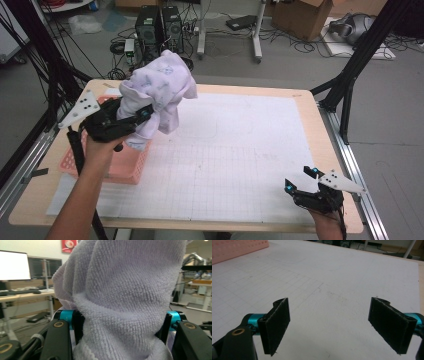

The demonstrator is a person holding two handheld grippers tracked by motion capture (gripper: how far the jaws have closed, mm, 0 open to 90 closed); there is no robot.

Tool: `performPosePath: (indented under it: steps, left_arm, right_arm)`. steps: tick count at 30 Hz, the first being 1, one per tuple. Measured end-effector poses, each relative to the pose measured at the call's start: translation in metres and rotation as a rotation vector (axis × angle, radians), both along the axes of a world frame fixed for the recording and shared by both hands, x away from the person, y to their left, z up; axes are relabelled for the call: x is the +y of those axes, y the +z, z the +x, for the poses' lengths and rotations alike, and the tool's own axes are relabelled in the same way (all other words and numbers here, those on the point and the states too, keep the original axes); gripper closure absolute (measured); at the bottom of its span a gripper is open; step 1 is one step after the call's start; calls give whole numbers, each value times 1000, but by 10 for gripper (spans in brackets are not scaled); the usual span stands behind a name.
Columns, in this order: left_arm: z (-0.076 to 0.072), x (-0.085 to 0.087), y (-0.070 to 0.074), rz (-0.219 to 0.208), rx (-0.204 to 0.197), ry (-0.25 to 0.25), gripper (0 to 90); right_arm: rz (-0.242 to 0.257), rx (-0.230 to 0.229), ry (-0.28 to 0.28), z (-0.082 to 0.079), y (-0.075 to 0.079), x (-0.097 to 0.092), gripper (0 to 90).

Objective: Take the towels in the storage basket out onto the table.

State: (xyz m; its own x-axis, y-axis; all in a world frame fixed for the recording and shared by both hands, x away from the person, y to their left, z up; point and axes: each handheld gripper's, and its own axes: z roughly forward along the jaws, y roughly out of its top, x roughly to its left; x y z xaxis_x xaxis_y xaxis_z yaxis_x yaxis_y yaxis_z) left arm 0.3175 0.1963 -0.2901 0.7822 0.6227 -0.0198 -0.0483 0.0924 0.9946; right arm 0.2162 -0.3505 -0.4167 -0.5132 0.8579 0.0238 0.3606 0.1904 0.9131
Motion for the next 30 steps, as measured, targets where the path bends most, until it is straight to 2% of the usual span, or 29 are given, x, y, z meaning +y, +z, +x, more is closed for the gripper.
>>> performPosePath:
  steps: [1,3,7,8,9,10,15,16,17,19,20,24,30]
  left_arm:
    - [0,0,0,0,0,0,439]
    - [3,-19,-1,9,1,-34,439]
    - [7,-45,-8,26,25,-79,437]
    - [7,-45,-8,26,25,-79,437]
    - [9,-58,-14,39,36,-95,436]
    - [9,-58,-14,39,36,-95,435]
    - [18,-90,-30,52,86,-130,432]
    - [22,-103,-36,65,106,-145,432]
    - [22,-103,-36,65,106,-145,431]
    - [27,-122,-46,77,134,-157,430]
    - [27,-122,-46,77,134,-157,430]
    - [34,-144,-63,100,161,-155,425]
    - [48,-167,-89,194,222,-125,408]
  right_arm:
    - [0,-2,0,0,0,0,164]
    - [-2,-6,1,0,0,0,164]
    - [-2,-2,0,0,0,-1,164]
    - [-2,0,-1,0,0,-1,164]
    - [-2,2,0,0,0,-1,164]
    - [-3,-1,3,0,0,-1,164]
    - [-3,3,2,0,0,-1,164]
    - [-1,1,3,1,-1,-1,164]
    - [0,1,3,1,-1,-1,164]
    - [-2,1,4,1,-1,-1,164]
    - [-2,1,4,1,-1,-1,164]
    - [-1,3,5,1,-1,-2,164]
    - [3,6,0,1,-1,-3,164]
